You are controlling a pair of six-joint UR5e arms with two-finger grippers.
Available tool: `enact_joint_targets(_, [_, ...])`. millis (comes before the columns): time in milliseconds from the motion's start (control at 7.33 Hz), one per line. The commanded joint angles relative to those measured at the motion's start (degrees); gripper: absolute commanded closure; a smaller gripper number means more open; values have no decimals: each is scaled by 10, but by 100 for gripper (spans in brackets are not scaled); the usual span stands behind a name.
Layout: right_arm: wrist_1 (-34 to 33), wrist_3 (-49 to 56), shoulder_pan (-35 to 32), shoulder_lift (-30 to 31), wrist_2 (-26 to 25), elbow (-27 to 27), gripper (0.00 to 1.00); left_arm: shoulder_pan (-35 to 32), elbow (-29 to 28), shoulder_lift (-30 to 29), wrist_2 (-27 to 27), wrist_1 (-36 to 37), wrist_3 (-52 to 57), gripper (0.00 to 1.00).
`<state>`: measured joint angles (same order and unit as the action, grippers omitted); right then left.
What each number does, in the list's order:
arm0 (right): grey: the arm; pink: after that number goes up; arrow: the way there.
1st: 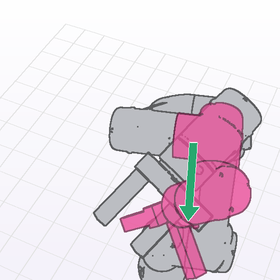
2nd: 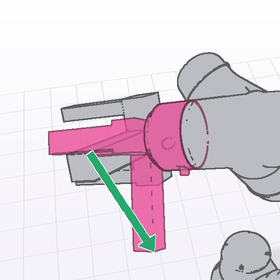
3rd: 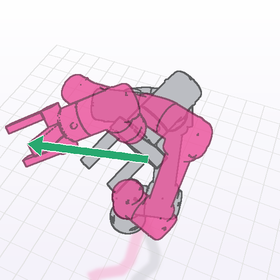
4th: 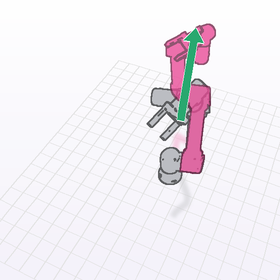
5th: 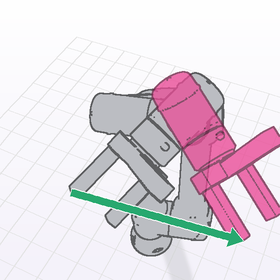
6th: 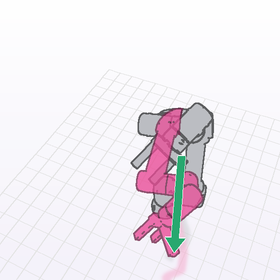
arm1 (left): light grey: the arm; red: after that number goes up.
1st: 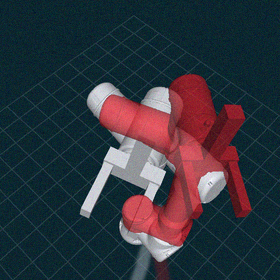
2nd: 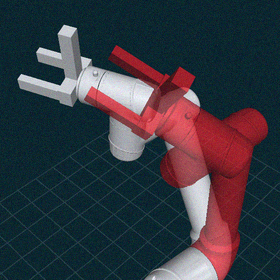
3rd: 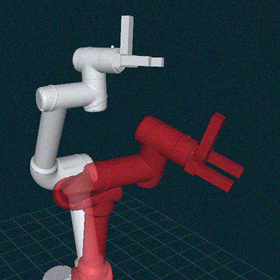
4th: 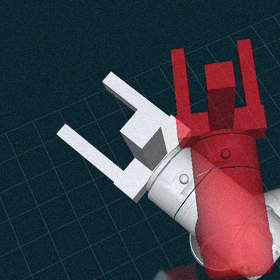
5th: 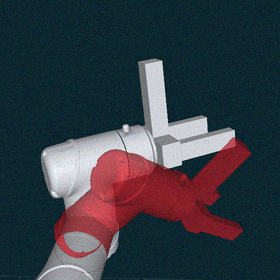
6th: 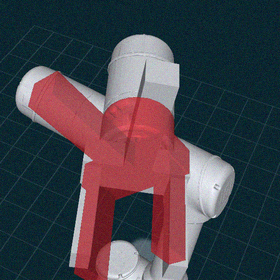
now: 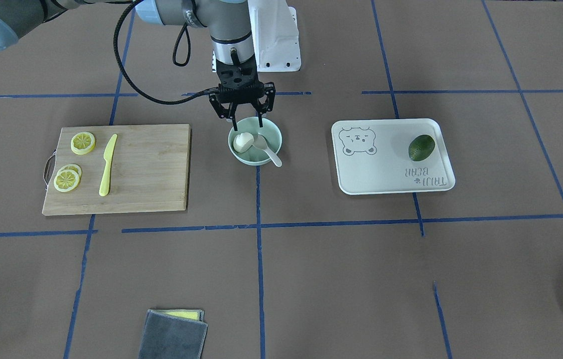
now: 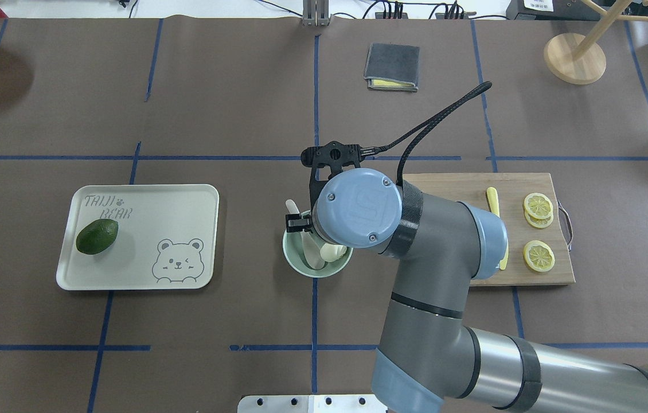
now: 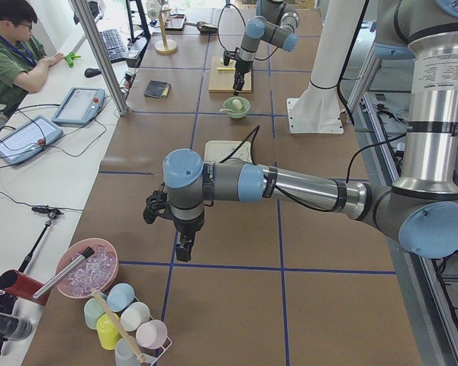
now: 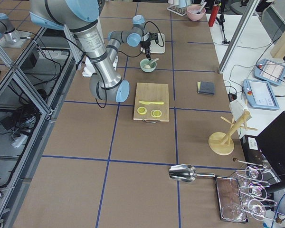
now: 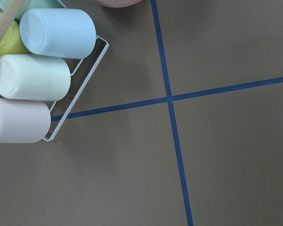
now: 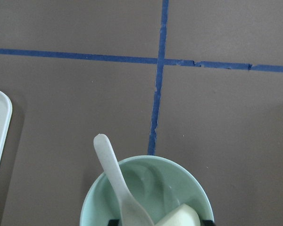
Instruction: Put spoon and bun in bowl
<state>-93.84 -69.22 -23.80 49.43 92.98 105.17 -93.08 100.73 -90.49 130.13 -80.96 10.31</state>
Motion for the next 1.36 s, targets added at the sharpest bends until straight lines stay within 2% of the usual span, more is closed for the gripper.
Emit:
enact_joint_targets(0, [-4, 87, -96, 20, 90, 12, 0, 0, -1, 0, 0, -1, 0, 0])
enact_joint_targets(273, [-5, 282, -232, 85, 201, 8, 0, 0, -1, 4, 0, 1, 1, 0])
enact_joint_targets(409, [-4, 416, -306, 137, 258, 7, 0, 0, -1, 8, 0, 2, 1, 0])
enact_joint_targets(545, [-6, 568, -372, 187, 292, 4, 0, 0, -3, 7, 0, 3, 1, 0])
enact_joint_targets(682, [-2, 674, -446, 227, 348, -24, 0, 0, -6, 7, 3, 1, 1, 0])
enact_joint_targets(818, [2, 764, -505, 289, 393, -49, 0, 0, -6, 16, 30, 0, 1, 0])
enact_joint_targets(955, [24, 784, -546, 363, 392, -52, 0, 0, -7, 26, 53, -2, 2, 0])
enact_joint_targets(1227, [89, 825, -617, 427, 392, -107, 0, 0, -4, 44, 62, -8, 2, 0])
